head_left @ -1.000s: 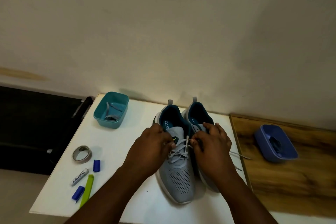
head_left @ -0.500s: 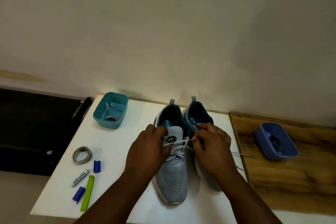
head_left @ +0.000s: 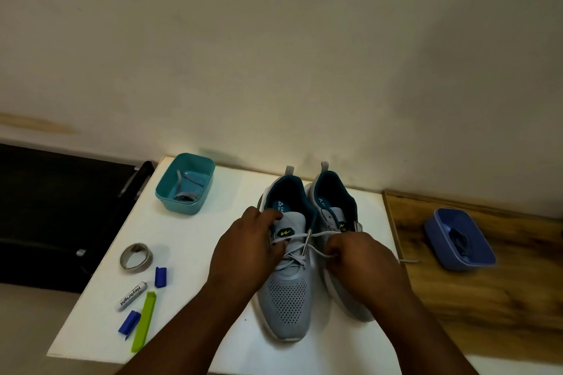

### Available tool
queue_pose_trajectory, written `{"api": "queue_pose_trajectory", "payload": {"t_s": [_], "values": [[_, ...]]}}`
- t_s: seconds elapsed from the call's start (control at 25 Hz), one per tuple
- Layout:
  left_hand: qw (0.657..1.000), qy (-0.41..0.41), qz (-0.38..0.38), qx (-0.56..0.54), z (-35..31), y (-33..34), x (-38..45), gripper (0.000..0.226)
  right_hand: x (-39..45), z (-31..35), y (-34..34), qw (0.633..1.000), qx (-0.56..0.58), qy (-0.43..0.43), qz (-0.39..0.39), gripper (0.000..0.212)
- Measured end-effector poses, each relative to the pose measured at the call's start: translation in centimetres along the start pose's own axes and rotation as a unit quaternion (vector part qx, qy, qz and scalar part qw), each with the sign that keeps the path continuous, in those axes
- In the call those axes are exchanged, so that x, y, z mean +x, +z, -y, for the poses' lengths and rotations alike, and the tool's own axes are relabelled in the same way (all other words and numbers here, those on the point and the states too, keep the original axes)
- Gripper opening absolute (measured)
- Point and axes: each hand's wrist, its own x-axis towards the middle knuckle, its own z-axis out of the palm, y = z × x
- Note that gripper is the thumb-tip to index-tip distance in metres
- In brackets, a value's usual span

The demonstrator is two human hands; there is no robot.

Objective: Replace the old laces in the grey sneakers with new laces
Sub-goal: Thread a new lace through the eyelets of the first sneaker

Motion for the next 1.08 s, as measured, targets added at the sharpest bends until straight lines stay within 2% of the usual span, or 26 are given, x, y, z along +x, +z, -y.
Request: {"api": "queue_pose_trajectory", "payload": {"t_s": [0.08,0.16,0.24,0.28,0.32,0.4,0.44,0.48,0.52,0.6,0.72,0.8,0.84,0.92,0.96,1.0,1.08], "values": [[1.0,-0.01,0.013,0.019,0.0,-0.1,-0.1,0.056,-0.1,-0.7,-1.8,0.989,-0.031,0.054,-0.132,0.011],[1.0,-0.022,-0.014,0.015,-0.3,-0.1,-0.1,0.06,-0.5,-1.3,-4.2,0.95,0.042,0.074,-0.299,0.01],[0.993,-0.013,-0.092,-0.076,-1.2,-0.7,0.0,0.046,-1.1,0.0,-5.0,0.905,0.157,-0.001,-0.394,0.008],[0.98,-0.009,-0.116,-0.162,-1.6,-1.1,0.2,0.039,-1.3,1.2,-4.6,0.896,0.18,-0.057,-0.401,0.011],[0.955,-0.029,-0.1,-0.278,-2.2,-1.8,0.5,0.041,-1.5,2.4,-3.8,0.897,0.188,-0.111,-0.385,0.015],[0.859,-0.11,0.047,-0.498,-3.5,-3.5,0.4,0.055,-1.7,3.8,-2.0,0.913,0.21,-0.197,-0.289,0.022],[0.819,-0.139,0.108,-0.545,-3.8,-4.0,0.2,0.056,-1.6,4.1,-1.5,0.923,0.221,-0.229,-0.215,0.021],[0.801,-0.147,0.145,-0.561,-3.9,-4.1,0.1,0.049,-1.6,4.2,-1.4,0.929,0.227,-0.257,-0.141,0.02],[0.801,-0.153,0.151,-0.558,-3.8,-4.0,0.0,0.039,-1.6,4.1,-1.2,0.929,0.226,-0.28,-0.084,0.02],[0.798,-0.176,0.137,-0.56,-3.5,-3.9,0.0,0.024,-1.6,3.8,-1.1,0.929,0.214,-0.3,-0.04,0.022],[0.747,-0.216,0.174,-0.605,-3.6,-4.1,-0.3,0.025,-1.8,3.4,-1.0,0.927,0.216,-0.307,0.001,0.023],[0.751,-0.221,0.178,-0.596,-3.7,-3.8,-0.6,0.033,-2.1,3.4,-0.6,0.918,0.246,-0.309,0.027,0.025],[0.756,-0.219,0.152,-0.598,-3.7,-3.7,-0.7,0.038,-2.2,3.5,-0.5,0.915,0.277,-0.292,0.039,0.025],[0.78,-0.192,0.064,-0.592,-3.7,-4.3,-0.7,0.043,-2.3,4.0,-0.9,0.895,0.407,-0.177,0.044,0.02],[0.797,-0.168,0.023,-0.579,-3.8,-4.7,-0.6,0.043,-2.0,4.1,-1.0,0.862,0.496,-0.092,0.049,0.02],[0.813,-0.143,0.004,-0.564,-4.1,-5.1,-0.7,0.042,-1.7,4.2,-1.0,0.817,0.572,-0.016,0.07,0.03],[0.842,-0.106,0.037,-0.528,-5.1,-5.0,-1.5,0.037,-1.1,4.1,-0.9,0.726,0.679,0.062,0.091,0.045]]}}
